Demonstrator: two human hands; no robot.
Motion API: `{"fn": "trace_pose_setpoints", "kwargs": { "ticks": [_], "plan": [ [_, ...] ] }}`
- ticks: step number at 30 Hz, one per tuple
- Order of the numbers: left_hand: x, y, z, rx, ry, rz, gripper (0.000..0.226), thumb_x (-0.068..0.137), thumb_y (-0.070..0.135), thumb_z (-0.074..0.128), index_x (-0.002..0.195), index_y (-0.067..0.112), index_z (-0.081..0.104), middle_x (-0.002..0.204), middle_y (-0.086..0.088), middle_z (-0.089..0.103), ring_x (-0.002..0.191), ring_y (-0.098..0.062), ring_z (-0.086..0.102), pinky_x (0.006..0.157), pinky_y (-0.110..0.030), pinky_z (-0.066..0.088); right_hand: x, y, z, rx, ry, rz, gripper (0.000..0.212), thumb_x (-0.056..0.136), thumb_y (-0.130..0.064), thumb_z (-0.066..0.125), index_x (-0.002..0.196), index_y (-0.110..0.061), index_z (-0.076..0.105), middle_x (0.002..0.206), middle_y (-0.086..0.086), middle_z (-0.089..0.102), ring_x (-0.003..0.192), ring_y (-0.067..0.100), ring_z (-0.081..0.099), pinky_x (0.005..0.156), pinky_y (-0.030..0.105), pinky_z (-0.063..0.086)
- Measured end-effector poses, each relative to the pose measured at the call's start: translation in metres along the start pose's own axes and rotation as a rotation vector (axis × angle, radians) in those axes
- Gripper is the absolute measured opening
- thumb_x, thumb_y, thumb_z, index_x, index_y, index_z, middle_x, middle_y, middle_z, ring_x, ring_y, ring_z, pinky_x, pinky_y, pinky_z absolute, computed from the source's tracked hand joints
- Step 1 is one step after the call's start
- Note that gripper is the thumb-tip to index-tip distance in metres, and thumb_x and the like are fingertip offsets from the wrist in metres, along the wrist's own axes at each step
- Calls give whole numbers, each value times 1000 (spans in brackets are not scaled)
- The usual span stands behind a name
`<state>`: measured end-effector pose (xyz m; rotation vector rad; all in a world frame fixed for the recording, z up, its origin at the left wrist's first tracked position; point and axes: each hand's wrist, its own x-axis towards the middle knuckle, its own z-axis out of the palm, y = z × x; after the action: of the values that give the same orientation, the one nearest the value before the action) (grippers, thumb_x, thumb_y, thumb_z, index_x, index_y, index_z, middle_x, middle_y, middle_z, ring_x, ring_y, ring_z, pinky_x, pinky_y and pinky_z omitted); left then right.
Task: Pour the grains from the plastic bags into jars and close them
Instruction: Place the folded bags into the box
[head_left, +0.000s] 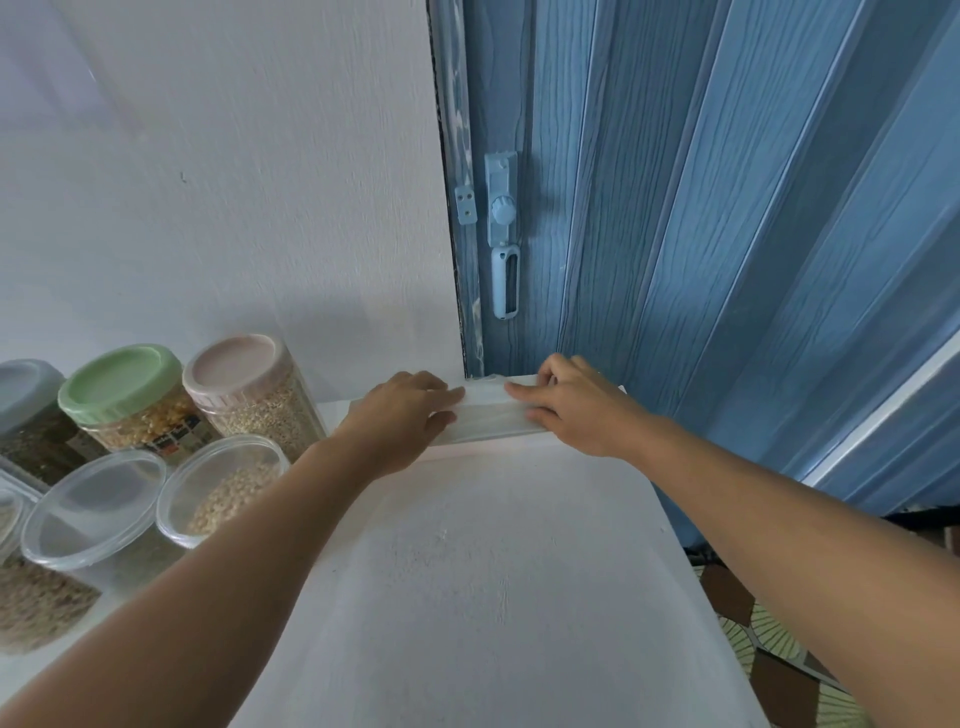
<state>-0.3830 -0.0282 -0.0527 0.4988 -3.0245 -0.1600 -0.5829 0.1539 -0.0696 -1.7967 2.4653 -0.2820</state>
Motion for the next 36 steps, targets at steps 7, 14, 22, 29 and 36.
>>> {"fn": "trace_pose_setpoints", "kwargs": {
  "ticks": [7,14,22,29,36],
  "plan": [
    [3,-1,6,-67,-133,-71,45,109,38,49,153,30,51,154,1,49,139,-22,42,105,-31,34,12,-4,-10,28,-248,109,46,110,-41,39,155,-52,36,125,-5,43,124,21,35,103,38,36],
    [-16,-10,6,-20,112,21,49,104,38,61,151,28,54,159,-5,48,149,-31,39,119,-49,33,-1,2,-14,71,-4,38,53,100,-33,65,150,-37,47,125,-3,48,120,20,42,99,42,45],
    [-11,-4,3,20,-281,-70,51,112,50,27,162,40,28,171,13,17,160,-18,13,125,-40,19,-12,8,1,124,42,31,20,103,-39,58,117,-35,71,106,-8,58,101,17,57,87,46,53],
    [-3,-4,-3,19,-407,-63,48,115,43,27,163,39,26,173,10,14,160,-20,14,124,-34,14,-6,13,3,143,-23,79,29,103,-44,58,108,-22,75,103,-5,60,101,18,59,88,44,54],
    [-11,-16,-1,-174,-226,-135,52,102,58,51,151,40,50,167,13,30,156,-20,29,125,-44,25,-15,15,1,44,-10,63,36,107,-44,50,138,-33,65,147,-9,55,137,19,48,106,42,47]
  ]
}}
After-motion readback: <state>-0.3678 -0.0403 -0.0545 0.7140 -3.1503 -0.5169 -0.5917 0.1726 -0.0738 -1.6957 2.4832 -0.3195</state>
